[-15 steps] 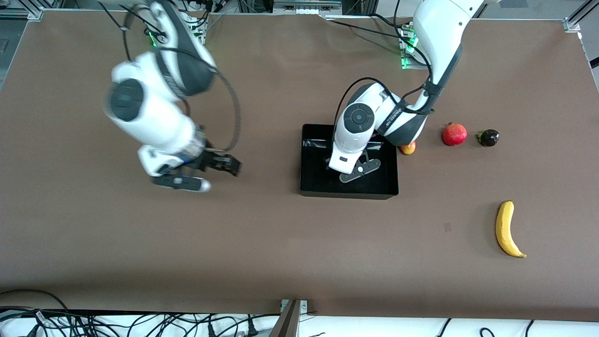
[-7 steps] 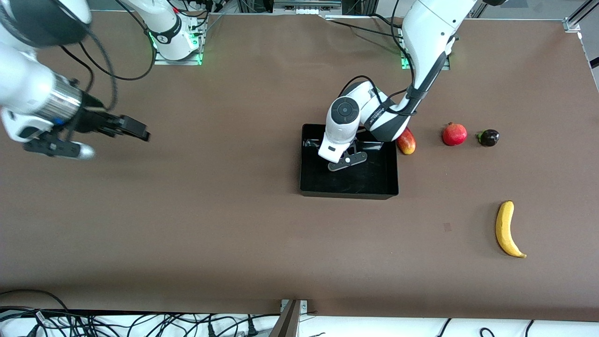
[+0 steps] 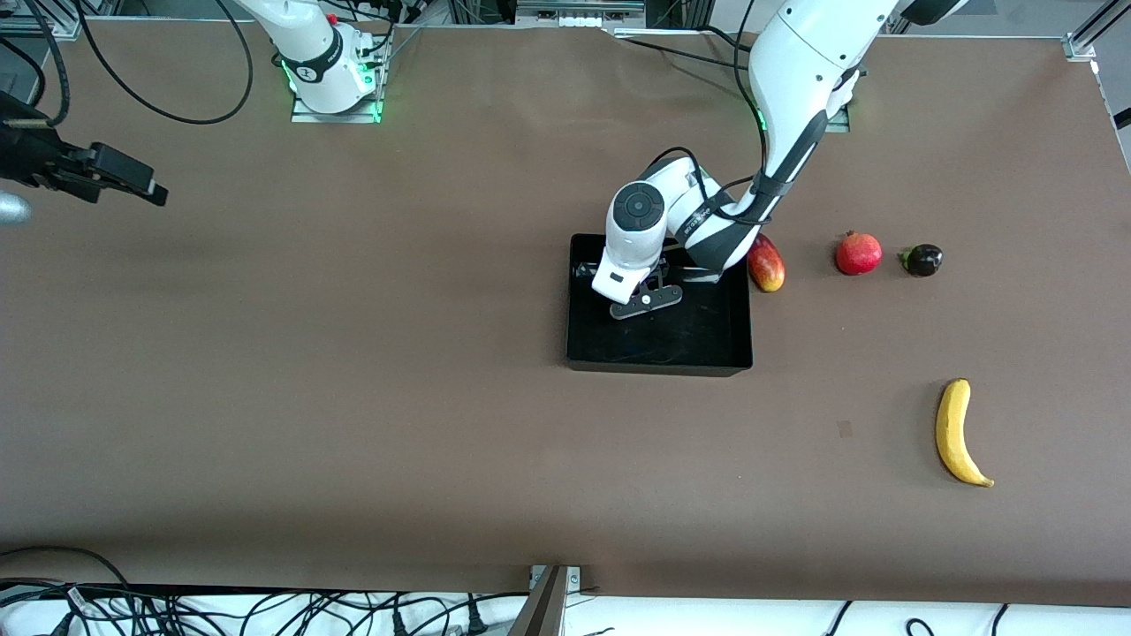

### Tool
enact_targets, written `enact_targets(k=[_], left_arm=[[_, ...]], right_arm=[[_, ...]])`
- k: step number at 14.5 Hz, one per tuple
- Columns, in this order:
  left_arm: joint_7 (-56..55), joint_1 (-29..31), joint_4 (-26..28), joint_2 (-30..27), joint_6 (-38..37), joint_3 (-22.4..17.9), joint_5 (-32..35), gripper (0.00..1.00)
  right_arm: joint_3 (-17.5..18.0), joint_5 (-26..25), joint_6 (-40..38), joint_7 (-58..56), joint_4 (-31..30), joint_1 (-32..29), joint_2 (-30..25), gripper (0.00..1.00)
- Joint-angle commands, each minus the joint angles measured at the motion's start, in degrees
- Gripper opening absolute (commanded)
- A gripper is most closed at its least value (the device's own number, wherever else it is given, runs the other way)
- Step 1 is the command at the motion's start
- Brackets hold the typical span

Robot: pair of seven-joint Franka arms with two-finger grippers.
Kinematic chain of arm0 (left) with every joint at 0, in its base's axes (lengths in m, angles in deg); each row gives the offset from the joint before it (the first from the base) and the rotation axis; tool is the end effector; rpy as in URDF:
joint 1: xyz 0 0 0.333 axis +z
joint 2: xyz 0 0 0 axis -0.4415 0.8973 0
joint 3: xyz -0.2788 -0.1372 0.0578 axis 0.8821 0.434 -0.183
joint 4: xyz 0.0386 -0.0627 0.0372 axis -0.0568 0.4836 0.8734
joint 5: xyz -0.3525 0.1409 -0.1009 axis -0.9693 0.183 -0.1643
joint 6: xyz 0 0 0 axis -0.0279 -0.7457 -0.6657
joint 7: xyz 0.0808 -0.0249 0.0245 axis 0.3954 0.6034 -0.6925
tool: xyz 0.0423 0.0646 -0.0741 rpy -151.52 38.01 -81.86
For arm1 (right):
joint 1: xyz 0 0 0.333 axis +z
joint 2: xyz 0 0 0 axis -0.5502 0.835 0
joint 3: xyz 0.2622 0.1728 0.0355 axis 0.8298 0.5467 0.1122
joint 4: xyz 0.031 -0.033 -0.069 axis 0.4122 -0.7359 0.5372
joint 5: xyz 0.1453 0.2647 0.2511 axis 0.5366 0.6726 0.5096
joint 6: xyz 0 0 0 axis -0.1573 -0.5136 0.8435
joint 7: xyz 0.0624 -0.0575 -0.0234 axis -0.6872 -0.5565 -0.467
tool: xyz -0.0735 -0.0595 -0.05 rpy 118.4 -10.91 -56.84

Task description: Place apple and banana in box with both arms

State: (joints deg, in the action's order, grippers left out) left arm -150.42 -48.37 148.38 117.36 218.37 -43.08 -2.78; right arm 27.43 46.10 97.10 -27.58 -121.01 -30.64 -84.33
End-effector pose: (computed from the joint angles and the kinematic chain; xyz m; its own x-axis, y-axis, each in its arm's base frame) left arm 0.4771 -0.4113 0.1714 0.9514 0.3046 -0.0450 0.3023 -0.9518 -0.0528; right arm 0.5419 -0.0124 0.6144 0.9933 -0.0755 -0.0874 -0.0846 -0.9909 -0.1045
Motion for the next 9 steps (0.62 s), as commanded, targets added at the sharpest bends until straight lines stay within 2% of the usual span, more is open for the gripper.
enact_targets(k=[1,2,3,6,9], left_arm=[[-2.23,0.37,0.12,2.35,2.04,0.27,3.56,0.29],[-2.23,0.46,0.12,2.78,2.05,0.45,3.74,0.72],[-2.31,0.55,-0.06,2.79,1.96,0.54,3.74,1.0],[-3.19,2.12,-0.93,1.3,-0.75,2.11,3.65,1.0],[-1.88,8.0,-5.93,-1.16,-12.85,7.37,2.87,1.0]], right_arm=[[3.01,-2.85,-0.67,-1.81,-1.32,-2.3,-1.51,1.0],[3.01,-3.03,-0.76,-1.81,-1.15,-2.3,-1.51,1.0],[3.01,-3.04,-0.67,-1.81,-0.97,-2.21,-1.51,1.0],[3.01,-3.39,-0.5,-1.81,-0.45,-2.13,-1.16,1.0],[3.01,-4.08,-0.14,-1.63,-0.44,-2.04,-0.98,1.0]])
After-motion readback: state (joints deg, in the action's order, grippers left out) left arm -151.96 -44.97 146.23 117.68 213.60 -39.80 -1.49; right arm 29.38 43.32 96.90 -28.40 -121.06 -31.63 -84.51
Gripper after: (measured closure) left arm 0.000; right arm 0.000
